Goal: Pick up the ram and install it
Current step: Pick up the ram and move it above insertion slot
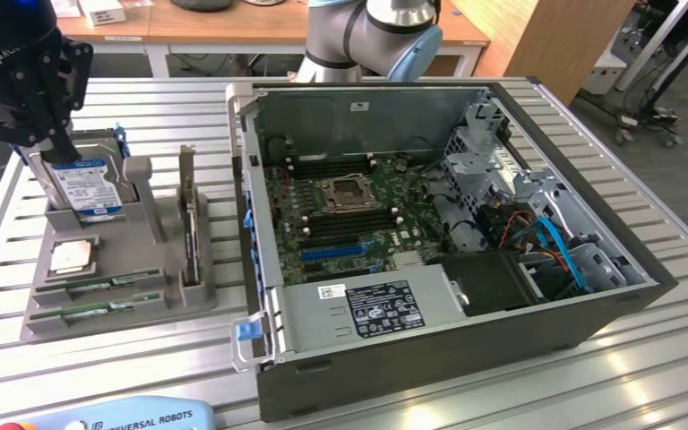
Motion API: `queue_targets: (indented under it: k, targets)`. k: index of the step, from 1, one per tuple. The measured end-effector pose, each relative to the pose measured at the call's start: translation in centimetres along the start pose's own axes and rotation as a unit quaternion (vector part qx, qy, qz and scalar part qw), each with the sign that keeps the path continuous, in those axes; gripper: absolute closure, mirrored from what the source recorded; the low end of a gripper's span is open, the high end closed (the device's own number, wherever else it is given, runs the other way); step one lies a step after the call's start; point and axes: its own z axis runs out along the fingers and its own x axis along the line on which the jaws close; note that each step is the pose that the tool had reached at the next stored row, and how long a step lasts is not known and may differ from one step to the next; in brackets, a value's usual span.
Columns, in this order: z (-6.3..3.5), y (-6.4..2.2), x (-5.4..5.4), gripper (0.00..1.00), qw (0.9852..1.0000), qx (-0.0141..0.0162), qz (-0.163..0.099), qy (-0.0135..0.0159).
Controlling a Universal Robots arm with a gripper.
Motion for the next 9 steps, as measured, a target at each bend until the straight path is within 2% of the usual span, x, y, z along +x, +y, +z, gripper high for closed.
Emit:
queue_targets:
  k: [5, 9]
  targets:
    - [0.03, 0.00, 0.00, 0.90, 0.9990, -0.0010, -0.045, 0.0019]
    - [0.06, -0.01, 0.00, 0.90, 0.9967, -0.0019, -0.082, 0.0035]
